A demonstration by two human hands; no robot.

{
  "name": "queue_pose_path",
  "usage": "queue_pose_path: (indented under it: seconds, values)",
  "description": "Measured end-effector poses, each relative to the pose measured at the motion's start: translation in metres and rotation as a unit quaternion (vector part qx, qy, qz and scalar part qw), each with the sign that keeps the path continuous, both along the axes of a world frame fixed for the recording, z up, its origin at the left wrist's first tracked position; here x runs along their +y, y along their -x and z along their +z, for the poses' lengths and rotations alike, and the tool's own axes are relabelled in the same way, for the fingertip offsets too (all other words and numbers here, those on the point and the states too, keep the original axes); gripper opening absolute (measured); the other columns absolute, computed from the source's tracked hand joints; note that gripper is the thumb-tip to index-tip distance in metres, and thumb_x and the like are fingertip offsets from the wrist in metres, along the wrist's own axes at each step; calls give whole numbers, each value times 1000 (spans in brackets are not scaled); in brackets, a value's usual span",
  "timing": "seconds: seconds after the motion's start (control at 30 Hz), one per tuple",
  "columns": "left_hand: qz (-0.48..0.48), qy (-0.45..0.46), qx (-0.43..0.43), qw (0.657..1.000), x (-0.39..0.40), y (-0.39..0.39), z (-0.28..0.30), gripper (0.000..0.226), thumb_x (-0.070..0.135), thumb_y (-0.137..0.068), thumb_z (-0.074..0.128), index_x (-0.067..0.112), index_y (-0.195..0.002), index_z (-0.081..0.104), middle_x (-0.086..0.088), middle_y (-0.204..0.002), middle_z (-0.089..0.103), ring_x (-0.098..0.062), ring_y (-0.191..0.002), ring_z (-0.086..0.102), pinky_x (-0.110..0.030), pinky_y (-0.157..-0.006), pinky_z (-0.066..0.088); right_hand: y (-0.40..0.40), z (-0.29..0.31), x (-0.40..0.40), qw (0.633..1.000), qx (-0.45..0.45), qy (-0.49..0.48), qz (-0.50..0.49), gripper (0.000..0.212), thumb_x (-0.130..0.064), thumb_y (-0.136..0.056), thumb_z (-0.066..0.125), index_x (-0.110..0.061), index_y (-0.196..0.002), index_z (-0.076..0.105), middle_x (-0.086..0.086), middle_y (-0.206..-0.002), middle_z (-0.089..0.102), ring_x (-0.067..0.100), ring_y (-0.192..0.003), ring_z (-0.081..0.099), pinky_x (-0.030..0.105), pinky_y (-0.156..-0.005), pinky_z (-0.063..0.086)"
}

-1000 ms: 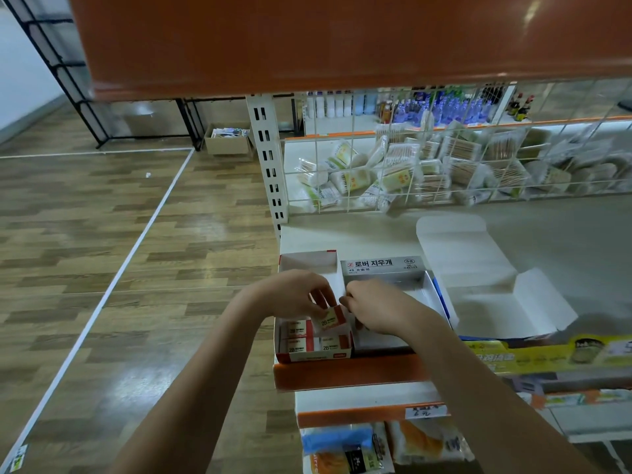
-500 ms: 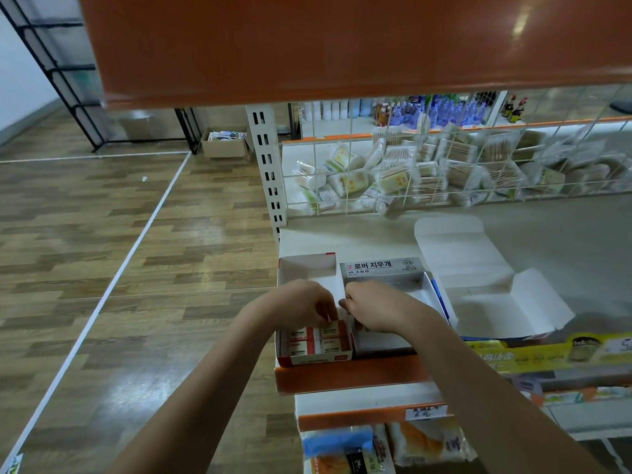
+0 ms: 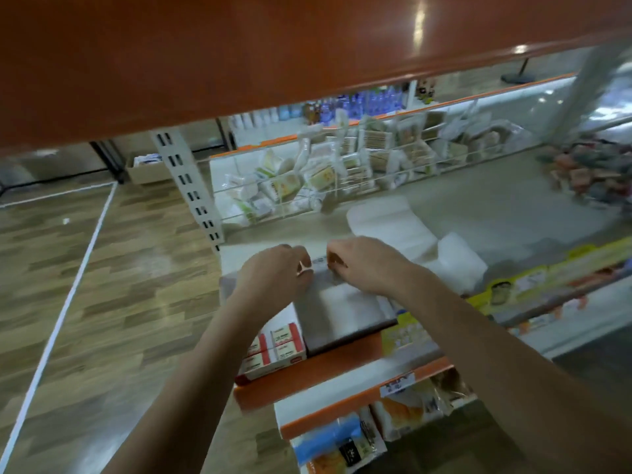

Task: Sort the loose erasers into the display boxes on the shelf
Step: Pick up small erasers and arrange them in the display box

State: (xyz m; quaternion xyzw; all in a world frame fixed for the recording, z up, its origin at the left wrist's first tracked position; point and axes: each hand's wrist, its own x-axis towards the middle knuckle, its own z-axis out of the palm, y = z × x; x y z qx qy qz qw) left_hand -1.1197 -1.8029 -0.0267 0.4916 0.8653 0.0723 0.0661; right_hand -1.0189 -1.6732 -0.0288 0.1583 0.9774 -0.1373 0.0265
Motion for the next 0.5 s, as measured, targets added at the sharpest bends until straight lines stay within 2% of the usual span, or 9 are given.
queue_pose_path:
  seconds: [0.13,0.27,0.33,0.5]
  values:
    - [-36,4,90,995,74,-48,-2,32,38,-95,46,23,-122,53,-1,-121,56,-23,-112,52,-34,-85,41,-54,6,57,996,40,-79,-27,21,-18,-91,51,-13,-112,53,6,-117,52,23,-110,48,33,-79,40]
    - [-77,27,161,984,156,-113,1,40,43,-95,44,23,-129,47,-5,-129,50,-26,-119,46,-39,-94,38,-127,8,125,985,61,-143,-80,31,-19,-89,56,-12,-119,53,7,-123,47,26,-115,48,38,-88,47]
    - [-98,15,156,983,196,-148,6,43,45,-94,45,22,-131,45,-6,-130,48,-27,-121,44,-41,-95,37,-164,11,161,977,61,-172,-111,36,-23,-88,58,-13,-122,51,8,-126,46,28,-117,48,40,-90,47]
    - [-152,-42,118,980,293,-228,13,48,44,-90,53,20,-132,46,-9,-131,47,-30,-120,46,-41,-94,40,-249,19,242,962,67,-167,-205,43,-26,-90,56,-13,-130,47,9,-133,44,31,-122,45,40,-93,42]
